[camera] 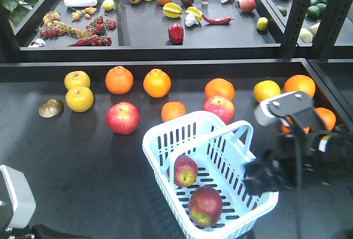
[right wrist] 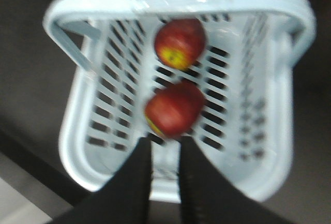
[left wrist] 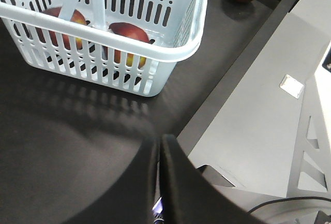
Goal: Pick three apples into basket with both arms
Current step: 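Carry the second apple into the basket and open the right gripper, then grasp a third red apple near the table edge with the right gripper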
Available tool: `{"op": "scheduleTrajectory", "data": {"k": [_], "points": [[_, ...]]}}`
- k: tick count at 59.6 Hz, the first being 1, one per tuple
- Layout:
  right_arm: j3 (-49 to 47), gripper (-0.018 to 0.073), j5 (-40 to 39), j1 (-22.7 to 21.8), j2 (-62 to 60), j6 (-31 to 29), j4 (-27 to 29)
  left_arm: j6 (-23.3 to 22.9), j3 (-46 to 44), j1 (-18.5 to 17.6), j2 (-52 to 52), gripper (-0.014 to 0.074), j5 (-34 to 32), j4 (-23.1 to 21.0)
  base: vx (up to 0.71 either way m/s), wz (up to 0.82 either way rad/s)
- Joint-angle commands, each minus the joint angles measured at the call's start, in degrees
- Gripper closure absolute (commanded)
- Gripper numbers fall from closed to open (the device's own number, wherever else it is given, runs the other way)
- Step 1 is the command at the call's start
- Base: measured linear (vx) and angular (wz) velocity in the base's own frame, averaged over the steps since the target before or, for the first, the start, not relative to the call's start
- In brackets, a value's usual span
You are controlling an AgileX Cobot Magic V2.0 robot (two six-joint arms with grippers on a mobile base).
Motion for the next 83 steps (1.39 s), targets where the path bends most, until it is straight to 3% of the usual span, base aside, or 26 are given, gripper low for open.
{"op": "scheduleTrajectory", "data": {"k": [1, 9, 15, 29, 39, 46, 57, 64, 83], "points": [[-1.77, 0.0572, 2.40, -1.21, -3.52, 12.68, -14.30, -0.37, -1.30, -0.25, -0.16, 0.0602, -1.68, -2.14, 0.00, 0.00], [-1.59, 0.0568, 10.31, -7.30, -4.62, 28.18, -33.50, -0.37, -1.30, -0.25, -0.16, 0.0602, -1.73, -2.13, 0.00, 0.00], [-1.59, 0.0568, 13.27, -13.62, -4.62, 30.54, -39.47, -0.37, -1.30, -0.25, -0.16, 0.0602, -1.73, -2.13, 0.00, 0.00], [-1.73, 0.0530, 10.46, -33.41, -1.50, 27.89, -35.07, -0.37, -1.30, -0.25, -0.16, 0.0602, -1.90, -2.13, 0.00, 0.00], [-4.44, 0.0376, 11.95, -42.83, 6.69, 21.01, -25.14, -0.37, -1.30, -0.25, -0.16, 0.0602, -2.17, -2.13, 0.00, 0.00], [-7.96, 0.0174, 16.98, -44.77, 13.85, 17.50, -20.76, -0.37, -1.30, -0.25, -0.16, 0.0602, -2.12, -2.13, 0.00, 0.00], [-11.76, -0.0096, 22.42, -44.90, 22.94, 19.93, -25.89, -0.37, -1.30, -0.25, -0.16, 0.0602, -2.12, -2.13, 0.00, 0.00], [-11.58, -0.0135, 21.49, -44.90, 26.13, 20.87, -28.58, -0.37, -1.30, -0.25, -0.16, 0.0602, -2.12, -2.13, 0.00, 0.00], [-11.58, -0.0087, 18.36, -44.90, 31.24, 22.05, -31.28, -0.32, -1.30, -0.25, -0.16, 0.0602, -2.02, -2.13, 0.00, 0.00]]}}
